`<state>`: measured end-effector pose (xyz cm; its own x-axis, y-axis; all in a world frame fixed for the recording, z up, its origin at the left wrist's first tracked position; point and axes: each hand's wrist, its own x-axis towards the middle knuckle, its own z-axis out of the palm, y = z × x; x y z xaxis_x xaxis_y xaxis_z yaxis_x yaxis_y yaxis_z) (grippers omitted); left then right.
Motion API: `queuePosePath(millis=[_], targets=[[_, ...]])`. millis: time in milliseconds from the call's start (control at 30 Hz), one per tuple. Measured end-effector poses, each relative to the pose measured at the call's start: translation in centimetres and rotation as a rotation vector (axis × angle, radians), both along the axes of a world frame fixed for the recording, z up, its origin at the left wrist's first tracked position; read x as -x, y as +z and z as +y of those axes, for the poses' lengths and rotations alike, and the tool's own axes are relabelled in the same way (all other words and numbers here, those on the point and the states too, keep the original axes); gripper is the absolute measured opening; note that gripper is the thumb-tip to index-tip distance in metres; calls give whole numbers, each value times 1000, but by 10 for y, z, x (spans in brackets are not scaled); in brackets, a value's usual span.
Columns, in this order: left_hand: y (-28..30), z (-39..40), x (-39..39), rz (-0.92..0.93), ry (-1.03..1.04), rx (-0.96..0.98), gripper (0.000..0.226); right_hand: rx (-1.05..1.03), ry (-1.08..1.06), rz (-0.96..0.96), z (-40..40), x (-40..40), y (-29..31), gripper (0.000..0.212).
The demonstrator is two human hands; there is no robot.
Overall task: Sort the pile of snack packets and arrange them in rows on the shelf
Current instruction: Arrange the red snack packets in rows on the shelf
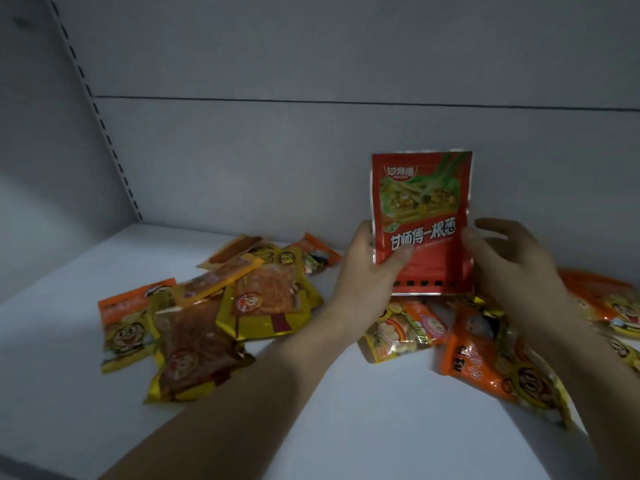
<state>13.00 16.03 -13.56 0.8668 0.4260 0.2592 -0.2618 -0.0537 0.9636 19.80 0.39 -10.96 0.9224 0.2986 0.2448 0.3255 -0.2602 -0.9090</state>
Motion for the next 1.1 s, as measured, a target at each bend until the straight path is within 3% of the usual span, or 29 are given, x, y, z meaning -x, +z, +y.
queuePosePath(millis=[67, 267, 367, 467, 600, 867, 1100], targets=[[3, 1, 0, -14, 6, 31, 22, 12, 101, 4, 6, 4, -2, 35], [0, 6, 0, 59, -49, 72, 23, -99, 36, -40, 11, 3, -9, 35], [2, 9, 2, 128, 0, -167, 38, -187, -80, -16, 11, 9, -9, 36], [5, 14, 9, 134, 67, -465, 28, -241, -216, 53, 5, 14, -7, 36], [8, -2, 14, 147, 152, -488, 11, -142, -201, 97, -33, 9, 10, 31], [40, -114, -20, 210, -10, -923, 21, -70, -239, 266, -178, -3, 36, 27], [58, -297, -30, 184, -196, -1187, 31, -74, -330, 308, -344, 3, 54, 33]])
